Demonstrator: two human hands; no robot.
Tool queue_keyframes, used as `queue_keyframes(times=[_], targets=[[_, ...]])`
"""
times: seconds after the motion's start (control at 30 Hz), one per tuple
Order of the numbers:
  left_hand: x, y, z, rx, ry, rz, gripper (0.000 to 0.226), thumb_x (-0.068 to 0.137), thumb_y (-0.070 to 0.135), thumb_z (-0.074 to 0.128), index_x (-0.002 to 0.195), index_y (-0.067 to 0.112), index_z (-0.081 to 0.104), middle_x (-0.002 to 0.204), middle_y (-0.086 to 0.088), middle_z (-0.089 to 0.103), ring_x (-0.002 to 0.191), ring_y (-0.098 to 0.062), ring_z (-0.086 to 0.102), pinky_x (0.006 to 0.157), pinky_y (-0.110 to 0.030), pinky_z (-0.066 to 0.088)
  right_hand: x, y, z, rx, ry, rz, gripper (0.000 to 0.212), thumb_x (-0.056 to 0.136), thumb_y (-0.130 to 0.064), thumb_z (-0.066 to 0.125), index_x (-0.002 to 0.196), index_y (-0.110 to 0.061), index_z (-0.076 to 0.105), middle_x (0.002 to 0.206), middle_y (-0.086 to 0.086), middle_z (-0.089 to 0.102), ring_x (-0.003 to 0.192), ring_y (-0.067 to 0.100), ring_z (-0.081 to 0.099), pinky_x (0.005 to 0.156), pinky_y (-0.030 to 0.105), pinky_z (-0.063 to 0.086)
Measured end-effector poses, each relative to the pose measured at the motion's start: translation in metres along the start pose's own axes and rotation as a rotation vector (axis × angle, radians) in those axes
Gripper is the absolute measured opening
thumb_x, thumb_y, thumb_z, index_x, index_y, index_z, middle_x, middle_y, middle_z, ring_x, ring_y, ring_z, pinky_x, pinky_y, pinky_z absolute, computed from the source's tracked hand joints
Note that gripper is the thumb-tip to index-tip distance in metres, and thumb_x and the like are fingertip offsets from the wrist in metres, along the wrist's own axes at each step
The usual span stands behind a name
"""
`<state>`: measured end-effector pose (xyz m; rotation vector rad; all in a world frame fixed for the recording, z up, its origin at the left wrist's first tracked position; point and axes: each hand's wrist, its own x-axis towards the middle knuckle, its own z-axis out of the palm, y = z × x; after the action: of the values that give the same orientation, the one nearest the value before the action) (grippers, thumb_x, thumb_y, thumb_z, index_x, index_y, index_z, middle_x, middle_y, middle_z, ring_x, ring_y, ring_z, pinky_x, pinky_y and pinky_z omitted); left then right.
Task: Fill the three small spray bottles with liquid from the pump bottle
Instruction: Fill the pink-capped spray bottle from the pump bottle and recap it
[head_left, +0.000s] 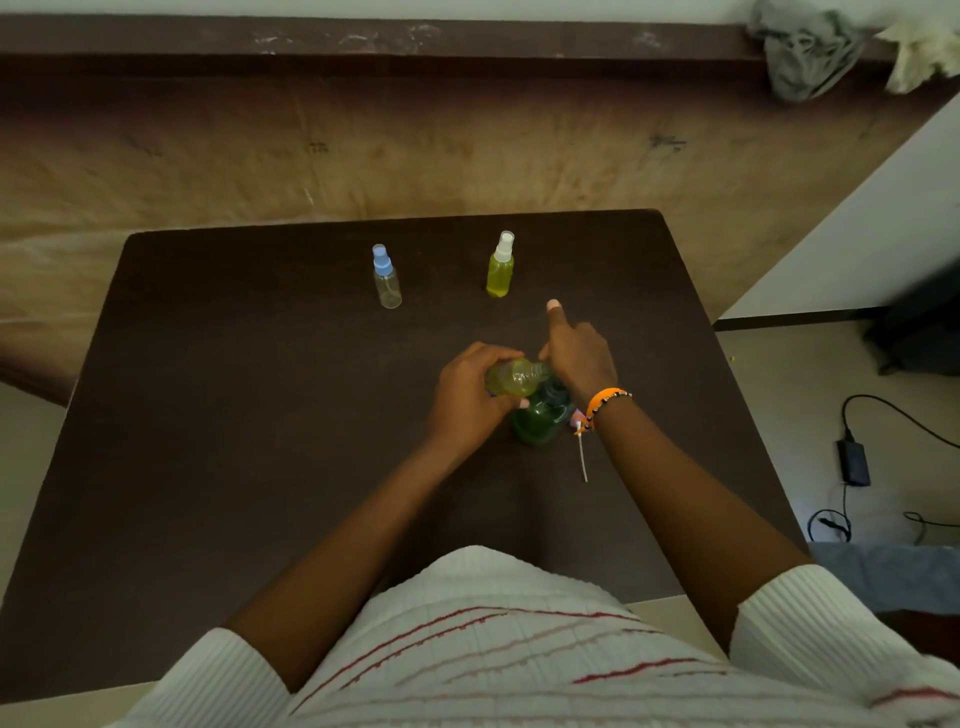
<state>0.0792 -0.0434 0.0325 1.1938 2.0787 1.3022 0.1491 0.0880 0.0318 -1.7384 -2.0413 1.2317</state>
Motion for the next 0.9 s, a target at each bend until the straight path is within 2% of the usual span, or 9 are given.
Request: queue_keyframes(times=[0.1,0.27,0.33,0.4,0.47,0.57,0.7,0.8,0.9], targets=[[-0.001,0.0,-0.001,0.009,0.008,-0.008,0.049,0.057,0.005,0.082,0.104,0.011,0.067,0.098,-0.002,0.063,0.089,-0.008,0.057,0.072,-0.001,0.038,-0.004,0.004,-0.004,0.228,-0.013,0.047,0.072,0.099,-0.055,0.023,0.06,-0.01,0.064,0.078,0.007,0.064,0.076,0.02,0.055,0.076,0.033,0.04],[0.0,-0.002,-0.002,0.009,0.003,-0.02,0.051,0.057,0.004,0.082,0.105,0.012,0.067,0.1,-0.002,0.063,0.092,-0.01,0.058,0.077,-0.01,0.042,-0.012,0.019,0.005,0.476,-0.116,0.159,0.066,0.08,-0.063,0.042,0.048,-0.011,0.068,0.076,0.017,0.071,0.083,0.035,0.067,0.083,0.046,0.055],[0.0,-0.001,-0.002,-0.002,-0.002,-0.028,0.05,0.057,0.003,0.081,0.105,0.012,0.067,0.1,-0.001,0.063,0.091,-0.009,0.057,0.077,-0.009,0.042,-0.014,0.022,0.008,0.538,-0.159,0.152,0.06,0.084,-0.055,0.046,0.047,-0.01,0.063,0.064,0.015,0.066,0.067,0.03,0.063,0.075,0.042,0.052],[0.0,0.0,-0.001,-0.013,0.002,-0.028,0.05,0.056,0.002,0.081,0.103,0.011,0.067,0.099,0.0,0.062,0.09,-0.007,0.056,0.074,-0.003,0.039,-0.015,0.023,0.01,0.608,-0.152,0.107,0.054,0.092,-0.037,0.05,0.044,-0.012,0.051,0.046,0.003,0.053,0.051,0.019,0.049,0.063,0.036,0.042],[0.0,-0.001,-0.001,-0.012,0.004,-0.025,0.05,0.056,0.003,0.082,0.103,0.011,0.067,0.098,0.001,0.062,0.089,-0.006,0.056,0.073,-0.001,0.038,-0.016,0.021,0.01,0.623,-0.134,0.071,0.05,0.092,-0.023,0.051,0.044,-0.014,0.041,0.038,-0.006,0.039,0.045,0.013,0.036,0.056,0.032,0.033],[0.002,-0.004,-0.003,-0.021,0.023,-0.031,0.051,0.056,0.005,0.083,0.104,0.011,0.066,0.099,0.003,0.061,0.092,-0.008,0.057,0.076,-0.004,0.039,-0.014,0.015,0.011,0.659,-0.143,0.07,0.044,0.09,-0.015,0.051,0.049,-0.015,0.036,0.04,-0.009,0.033,0.042,0.009,0.032,0.052,0.028,0.03],[0.004,-0.007,-0.006,-0.026,0.039,-0.044,0.051,0.056,0.006,0.083,0.104,0.013,0.066,0.099,0.005,0.061,0.093,-0.009,0.058,0.078,-0.006,0.041,-0.014,0.009,0.015,0.669,-0.147,0.111,0.04,0.09,-0.015,0.052,0.052,-0.015,0.042,0.04,-0.009,0.039,0.042,0.008,0.038,0.053,0.028,0.033],[0.004,-0.006,-0.007,-0.015,0.049,-0.035,0.052,0.056,0.006,0.083,0.104,0.012,0.067,0.1,0.002,0.062,0.092,-0.008,0.057,0.078,-0.003,0.039,-0.012,0.008,0.007,0.672,-0.27,0.145,0.04,0.09,-0.022,0.05,0.053,-0.01,0.047,0.043,-0.003,0.047,0.048,0.012,0.044,0.056,0.028,0.036],[0.004,-0.005,-0.007,-0.006,0.055,-0.024,0.05,0.056,0.006,0.083,0.104,0.012,0.067,0.098,0.004,0.061,0.091,-0.008,0.056,0.075,-0.001,0.038,-0.011,-0.004,-0.007,0.586,-0.381,0.168,0.042,0.092,-0.03,0.047,0.06,-0.006,0.056,0.061,0.007,0.056,0.058,0.017,0.05,0.059,0.028,0.04]])
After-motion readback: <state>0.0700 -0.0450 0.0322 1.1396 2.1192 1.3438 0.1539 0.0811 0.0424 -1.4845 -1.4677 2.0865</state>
